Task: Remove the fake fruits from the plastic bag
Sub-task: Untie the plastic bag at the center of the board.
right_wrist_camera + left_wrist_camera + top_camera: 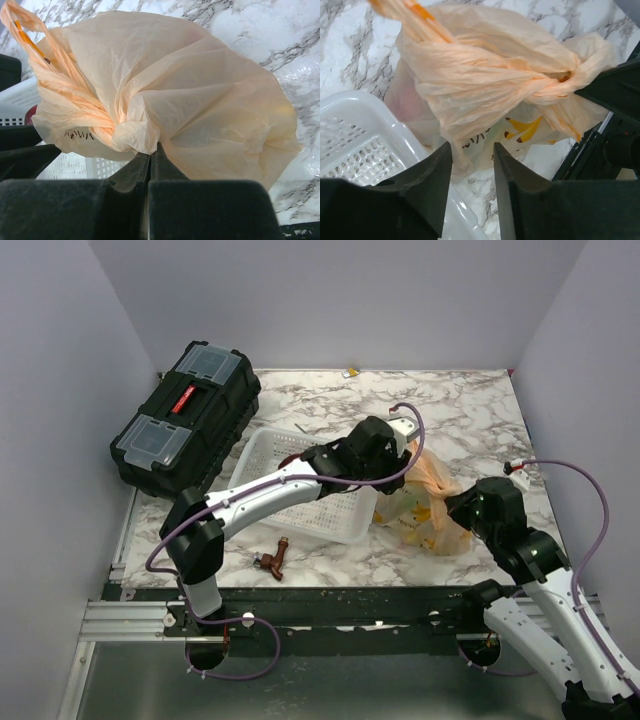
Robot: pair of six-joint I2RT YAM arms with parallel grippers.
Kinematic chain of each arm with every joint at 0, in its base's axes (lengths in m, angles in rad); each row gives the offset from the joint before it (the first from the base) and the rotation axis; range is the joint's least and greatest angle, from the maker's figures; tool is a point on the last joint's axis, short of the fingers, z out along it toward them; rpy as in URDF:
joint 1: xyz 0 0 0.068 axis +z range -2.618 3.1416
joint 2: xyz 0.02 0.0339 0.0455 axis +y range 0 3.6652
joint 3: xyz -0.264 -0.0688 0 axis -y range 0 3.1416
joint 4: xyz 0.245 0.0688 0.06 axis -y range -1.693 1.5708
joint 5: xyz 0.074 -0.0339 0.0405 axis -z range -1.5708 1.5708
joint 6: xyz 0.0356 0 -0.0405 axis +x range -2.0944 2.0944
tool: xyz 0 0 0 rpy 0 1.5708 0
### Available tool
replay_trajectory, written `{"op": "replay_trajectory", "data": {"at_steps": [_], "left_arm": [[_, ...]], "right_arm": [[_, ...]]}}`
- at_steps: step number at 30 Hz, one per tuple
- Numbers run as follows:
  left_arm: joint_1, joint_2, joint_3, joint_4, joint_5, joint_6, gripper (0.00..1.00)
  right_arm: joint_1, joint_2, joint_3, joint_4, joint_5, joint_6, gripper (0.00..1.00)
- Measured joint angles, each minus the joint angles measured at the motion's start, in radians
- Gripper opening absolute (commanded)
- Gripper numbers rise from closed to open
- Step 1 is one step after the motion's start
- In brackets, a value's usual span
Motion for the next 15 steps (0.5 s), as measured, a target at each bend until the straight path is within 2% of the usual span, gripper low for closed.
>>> {"op": "replay_trajectory", "data": {"at_steps": [2,5,10,15], "left_arm": [[-0.008,-0.005,0.012,-0.001,-0.002,0.014,0.56],[-0.035,-0.006,0.051,-0.016,-0.032,0.052,0.70],[-0.101,0.023,0.169,-0.068,-0.168,0.141,0.73],[-0.164,0.114,0.275,-0.098,-0.364,0.246,0.74]], "right_arm": [[0.000,0.002,0.000,0.002,-0.007,-0.005,0.01],[0.000,0.002,-0.002,0.006,-0.011,-0.009,0.01],[0.000,0.001,-0.003,0.008,-0.016,-0.009,0.01],[0.000,-0.002,-0.004,0.008,-0.016,-0.010,0.01]]}}
